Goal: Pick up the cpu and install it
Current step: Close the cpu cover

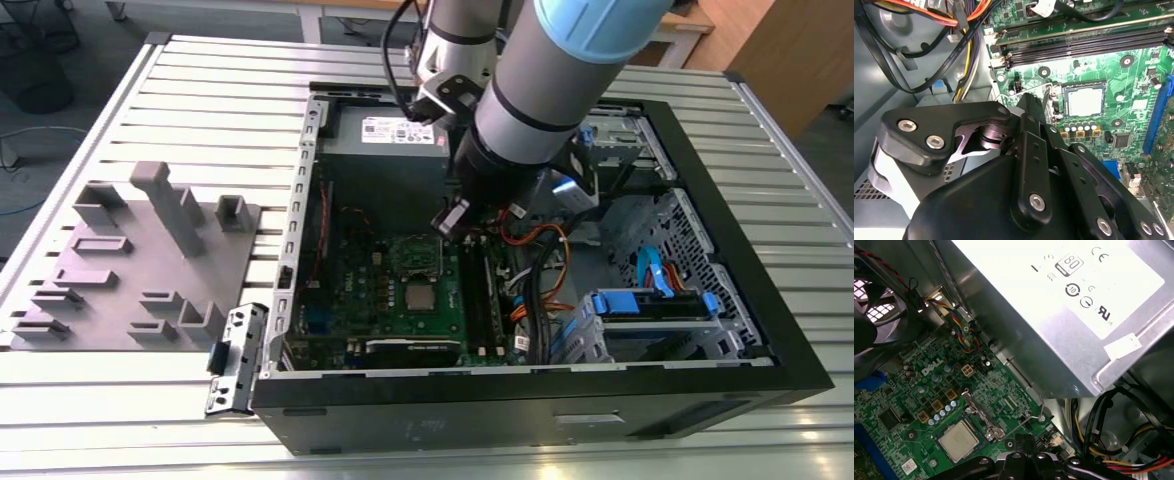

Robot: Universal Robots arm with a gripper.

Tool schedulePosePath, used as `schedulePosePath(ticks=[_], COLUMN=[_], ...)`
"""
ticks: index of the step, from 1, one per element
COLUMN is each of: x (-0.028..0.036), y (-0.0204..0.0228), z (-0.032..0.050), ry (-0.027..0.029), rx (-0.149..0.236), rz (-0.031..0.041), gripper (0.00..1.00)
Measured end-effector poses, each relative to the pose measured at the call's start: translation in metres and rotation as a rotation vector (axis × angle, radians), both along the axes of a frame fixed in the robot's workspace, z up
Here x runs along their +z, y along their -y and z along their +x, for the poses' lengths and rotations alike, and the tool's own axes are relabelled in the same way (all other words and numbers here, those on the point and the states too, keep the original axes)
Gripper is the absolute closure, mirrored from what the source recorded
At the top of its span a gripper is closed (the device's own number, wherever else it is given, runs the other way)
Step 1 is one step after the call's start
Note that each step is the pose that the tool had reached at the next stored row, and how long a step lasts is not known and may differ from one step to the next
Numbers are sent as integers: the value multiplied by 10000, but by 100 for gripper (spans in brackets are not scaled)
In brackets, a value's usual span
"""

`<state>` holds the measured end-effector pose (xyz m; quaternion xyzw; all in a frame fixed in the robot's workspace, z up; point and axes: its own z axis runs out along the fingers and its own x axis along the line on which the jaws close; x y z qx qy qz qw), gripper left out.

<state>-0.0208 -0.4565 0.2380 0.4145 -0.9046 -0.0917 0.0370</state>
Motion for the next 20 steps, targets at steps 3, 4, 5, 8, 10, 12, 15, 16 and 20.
schedulePosePath(ticks=[3, 4, 5, 8, 10, 12, 15, 16, 20], x=[0, 0, -1, -1, -1, -2, -1, -1, -2], y=[-1, -1, 0, -1, -1, -1, 1, 2, 7], z=[-24, -32, -39, -60, -73, -81, -82, -83, -82], ry=[0, 0, -1, 0, 0, -1, 0, -1, 0], rx=[1, 1, 0, 0, 0, 0, 3, 5, 29], rz=[-1, -1, -1, 0, 0, -6, -36, -48, -125], gripper=[89, 89, 89, 89, 89, 89, 89, 89, 89])
